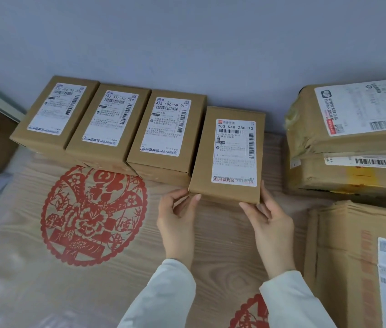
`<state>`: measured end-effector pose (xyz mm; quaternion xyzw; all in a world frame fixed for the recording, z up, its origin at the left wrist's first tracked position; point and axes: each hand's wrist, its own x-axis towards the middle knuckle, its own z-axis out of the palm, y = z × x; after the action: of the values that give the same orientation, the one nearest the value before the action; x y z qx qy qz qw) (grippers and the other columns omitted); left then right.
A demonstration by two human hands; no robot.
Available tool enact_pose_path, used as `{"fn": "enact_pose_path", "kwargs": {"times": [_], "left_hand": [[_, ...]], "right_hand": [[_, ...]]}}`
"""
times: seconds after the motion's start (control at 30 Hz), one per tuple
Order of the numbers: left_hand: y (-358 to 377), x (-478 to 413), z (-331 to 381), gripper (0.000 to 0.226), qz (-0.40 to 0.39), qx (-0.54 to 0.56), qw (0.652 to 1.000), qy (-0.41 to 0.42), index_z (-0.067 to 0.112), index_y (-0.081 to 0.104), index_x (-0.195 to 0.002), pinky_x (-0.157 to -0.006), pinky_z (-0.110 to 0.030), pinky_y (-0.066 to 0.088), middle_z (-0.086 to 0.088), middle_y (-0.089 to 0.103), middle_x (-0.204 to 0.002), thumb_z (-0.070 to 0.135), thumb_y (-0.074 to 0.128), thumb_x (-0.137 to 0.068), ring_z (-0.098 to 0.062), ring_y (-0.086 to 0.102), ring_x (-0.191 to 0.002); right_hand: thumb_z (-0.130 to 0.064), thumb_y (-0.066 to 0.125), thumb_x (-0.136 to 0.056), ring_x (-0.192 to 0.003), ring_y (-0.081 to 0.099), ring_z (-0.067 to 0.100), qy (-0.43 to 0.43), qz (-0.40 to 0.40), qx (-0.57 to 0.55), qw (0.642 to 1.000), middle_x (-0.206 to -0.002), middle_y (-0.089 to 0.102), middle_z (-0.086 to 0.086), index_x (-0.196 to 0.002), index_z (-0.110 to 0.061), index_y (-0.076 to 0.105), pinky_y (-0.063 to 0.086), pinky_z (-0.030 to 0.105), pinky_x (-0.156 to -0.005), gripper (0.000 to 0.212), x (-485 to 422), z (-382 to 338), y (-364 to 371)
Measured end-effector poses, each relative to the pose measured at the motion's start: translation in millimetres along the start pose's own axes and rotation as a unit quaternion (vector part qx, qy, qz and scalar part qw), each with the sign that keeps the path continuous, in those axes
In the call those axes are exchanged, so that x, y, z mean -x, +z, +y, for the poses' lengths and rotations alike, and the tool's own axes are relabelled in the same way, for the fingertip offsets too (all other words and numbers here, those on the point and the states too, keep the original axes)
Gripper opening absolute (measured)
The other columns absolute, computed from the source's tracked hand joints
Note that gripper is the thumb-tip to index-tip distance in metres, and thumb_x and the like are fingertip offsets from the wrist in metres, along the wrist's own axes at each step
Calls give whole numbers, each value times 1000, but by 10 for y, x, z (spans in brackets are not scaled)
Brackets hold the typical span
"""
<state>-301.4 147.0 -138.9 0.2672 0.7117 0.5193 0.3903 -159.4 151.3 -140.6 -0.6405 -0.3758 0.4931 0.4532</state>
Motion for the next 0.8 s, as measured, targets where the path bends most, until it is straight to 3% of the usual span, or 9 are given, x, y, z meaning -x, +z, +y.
{"fn": "enact_pose_path", "kwargs": {"times": [0.2, 0.4, 0.53, 0.63, 0.73, 0.8], "left_hand": [[120, -76, -4, 20, 19, -11, 1000, 13, 31, 60, -89, -77, -12, 47, 6, 64, -98, 17, 73, -81, -1, 61, -86], [202, -141, -12, 18, 39, -12, 999, 9, 32, 60, -87, -77, -17, 46, 8, 64, -94, 22, 74, -81, 2, 56, -79], [230, -139, -32, 16, 50, 7, 999, -2, 28, 62, -89, -73, -10, 44, 13, 64, -90, 20, 74, -81, 7, 56, -78], [236, -131, -35, 16, 49, 11, 999, -1, 27, 62, -90, -72, -8, 44, 14, 64, -90, 21, 73, -81, 8, 56, -78], [230, -120, -20, 18, 43, 15, 999, -2, 29, 61, -91, -73, -8, 43, 16, 64, -88, 21, 73, -81, 8, 57, -78], [211, -72, 9, 20, 21, 18, 1000, -6, 29, 59, -94, -76, -10, 44, 17, 63, -86, 21, 72, -82, 8, 57, -80]], "right_hand": [[-1, 66, -83, -101, 53, -21, -21, 7, 3, 1000, -131, 58, 5, -137, -13, 46, 39, -2, -81, 59, -127, -36, 30], [-2, 68, -82, -111, 54, -10, -37, 17, -4, 999, -130, 59, 3, -132, -22, 46, 41, 1, -85, 58, -217, -23, 52], [0, 70, -80, -111, 59, -1, -35, 19, -17, 999, -126, 62, 6, -134, -13, 51, 44, 6, -89, 58, -239, 34, 58], [-3, 71, -80, -110, 60, 0, -35, 18, -7, 999, -124, 64, 6, -134, -16, 51, 44, 7, -90, 59, -240, 24, 58], [-6, 70, -81, -114, 56, -3, -38, 12, 6, 999, -130, 59, 2, -136, -29, 40, 42, 11, -96, 67, -214, -33, 67], [-9, 70, -82, -125, 48, -1, -42, 14, 7, 999, -140, 47, -10, -139, -36, 28, 36, 22, -108, 76, -130, -90, 54]]}}
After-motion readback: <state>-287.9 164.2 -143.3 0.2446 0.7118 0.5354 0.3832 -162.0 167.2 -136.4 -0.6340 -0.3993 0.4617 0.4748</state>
